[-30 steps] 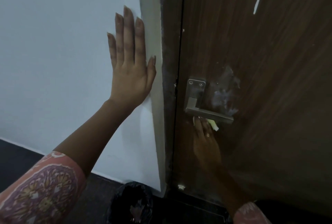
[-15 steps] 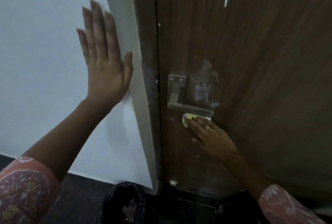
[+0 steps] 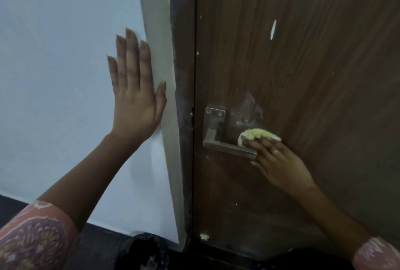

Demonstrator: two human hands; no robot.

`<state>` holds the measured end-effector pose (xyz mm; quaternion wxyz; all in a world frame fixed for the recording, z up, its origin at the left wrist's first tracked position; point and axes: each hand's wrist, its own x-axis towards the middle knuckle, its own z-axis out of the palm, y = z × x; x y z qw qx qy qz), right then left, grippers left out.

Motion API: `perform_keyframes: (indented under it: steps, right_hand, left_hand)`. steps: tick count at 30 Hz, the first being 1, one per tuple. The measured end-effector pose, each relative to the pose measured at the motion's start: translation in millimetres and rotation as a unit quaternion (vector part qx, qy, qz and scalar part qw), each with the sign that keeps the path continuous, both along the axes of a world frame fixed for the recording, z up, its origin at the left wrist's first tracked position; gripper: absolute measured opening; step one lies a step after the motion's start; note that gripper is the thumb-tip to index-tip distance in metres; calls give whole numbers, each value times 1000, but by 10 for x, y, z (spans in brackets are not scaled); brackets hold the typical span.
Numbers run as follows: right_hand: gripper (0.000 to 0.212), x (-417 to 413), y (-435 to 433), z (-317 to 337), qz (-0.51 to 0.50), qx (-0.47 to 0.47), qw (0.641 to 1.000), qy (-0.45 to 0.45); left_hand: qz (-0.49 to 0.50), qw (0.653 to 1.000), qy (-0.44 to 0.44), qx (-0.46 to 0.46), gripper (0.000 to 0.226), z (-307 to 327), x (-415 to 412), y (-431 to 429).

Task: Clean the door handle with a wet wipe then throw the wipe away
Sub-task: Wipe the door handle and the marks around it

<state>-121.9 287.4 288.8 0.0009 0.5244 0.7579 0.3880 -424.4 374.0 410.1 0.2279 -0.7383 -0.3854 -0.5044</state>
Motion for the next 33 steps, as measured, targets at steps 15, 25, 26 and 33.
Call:
perform_keyframes:
  steps: [15, 25, 26, 33]
  right_hand:
    - [47, -244, 147, 573, 58, 58, 997, 15]
    - [64, -227, 105, 949, 50, 6, 998, -44]
    - [64, -341, 131, 983, 46, 14, 999, -18]
    - [63, -199, 8, 971, 49, -74, 995, -55]
  left_hand:
    - [-2, 1000, 11, 11, 72, -57, -7, 46]
    - [12, 997, -9, 73, 68, -153, 41, 155]
    - [10, 997, -10, 75, 68, -151, 39, 156]
    - [7, 997, -8, 75, 69, -155, 20, 163]
